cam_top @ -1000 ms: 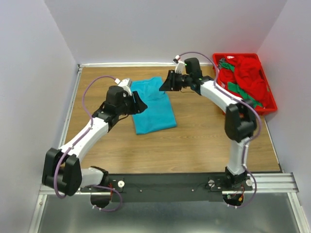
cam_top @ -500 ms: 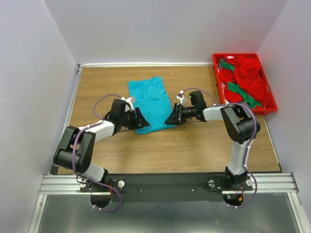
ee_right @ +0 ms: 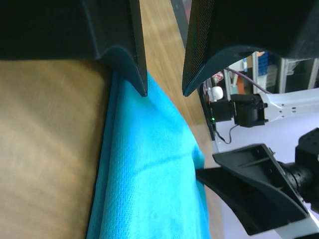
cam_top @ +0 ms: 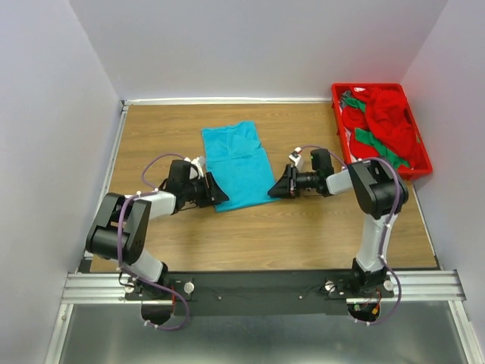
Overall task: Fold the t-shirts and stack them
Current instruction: Fold the tshirt
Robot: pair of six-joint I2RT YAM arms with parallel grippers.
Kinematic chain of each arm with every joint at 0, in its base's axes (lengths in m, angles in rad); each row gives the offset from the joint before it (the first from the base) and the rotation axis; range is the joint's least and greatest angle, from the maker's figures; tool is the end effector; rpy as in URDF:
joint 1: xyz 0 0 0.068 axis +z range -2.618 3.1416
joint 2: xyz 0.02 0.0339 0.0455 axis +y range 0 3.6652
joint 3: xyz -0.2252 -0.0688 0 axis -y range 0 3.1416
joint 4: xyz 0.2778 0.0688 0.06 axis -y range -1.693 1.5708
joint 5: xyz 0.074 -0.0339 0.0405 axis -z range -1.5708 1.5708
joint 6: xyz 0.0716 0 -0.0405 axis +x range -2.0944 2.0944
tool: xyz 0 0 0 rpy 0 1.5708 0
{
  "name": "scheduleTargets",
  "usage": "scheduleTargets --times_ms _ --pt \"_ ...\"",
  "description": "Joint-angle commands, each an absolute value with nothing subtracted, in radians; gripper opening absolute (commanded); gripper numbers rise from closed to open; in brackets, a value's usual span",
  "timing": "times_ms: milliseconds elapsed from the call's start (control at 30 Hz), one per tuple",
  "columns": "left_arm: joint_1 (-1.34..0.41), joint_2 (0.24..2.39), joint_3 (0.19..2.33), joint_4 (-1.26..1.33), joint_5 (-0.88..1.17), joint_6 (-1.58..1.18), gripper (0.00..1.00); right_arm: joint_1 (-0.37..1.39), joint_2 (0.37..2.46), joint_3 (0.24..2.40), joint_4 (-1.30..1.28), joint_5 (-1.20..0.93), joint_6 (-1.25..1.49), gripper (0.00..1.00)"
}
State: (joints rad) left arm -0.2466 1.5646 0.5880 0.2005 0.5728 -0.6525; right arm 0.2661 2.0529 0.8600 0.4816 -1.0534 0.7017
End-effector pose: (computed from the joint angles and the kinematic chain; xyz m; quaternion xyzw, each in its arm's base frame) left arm 0.3005 -0.1156 0.0481 -0.0712 0.8884 -0.3959 0.2211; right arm 0.3363 0.1562 0.0055 -0.0347 0.8126 0.5721 0.1062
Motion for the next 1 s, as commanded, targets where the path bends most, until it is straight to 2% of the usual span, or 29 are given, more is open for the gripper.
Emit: scheduleTargets --times_ms 0,133,233,400,433,533,633,700,967 --pt "-0.227 1.502 0.566 0.137 0.566 -0.629 0.55 0.267 1.919 0.860 0.308 -0.922 0.625 0.42" --pt "-0.229 1.379 0.621 0.051 0.490 -0.609 0.55 0.327 1.783 0.968 0.088 -0.781 0.499 0.42" --pt "-0.229 1.284 0.733 -0.127 0.375 -0.528 0.57 0.394 1.735 1.018 -0.026 -0.623 0.439 0.42" --pt "-0.229 1.123 0.891 -0.369 0.011 -0.439 0.58 0.529 1.761 1.127 -0.159 -0.315 0.376 0.42" --pt "-0.229 1.097 0.917 -0.386 -0.096 -0.430 0.58 0.573 1.772 1.141 -0.175 -0.270 0.371 0.44" --pt "-0.229 0.994 0.922 -0.396 -0.234 -0.394 0.65 0.644 1.818 1.202 -0.230 -0.125 0.362 0.52" --pt "-0.226 0.910 0.894 -0.370 -0.287 -0.376 0.76 0.693 1.862 1.267 -0.279 -0.014 0.345 0.53" --pt "-0.227 0.862 0.874 -0.347 -0.301 -0.380 0.90 0.707 1.913 1.290 -0.297 -0.005 0.336 0.53" --pt "-0.226 0.838 0.816 -0.302 -0.223 -0.379 0.94 0.753 1.996 1.296 -0.406 0.127 0.357 0.54"
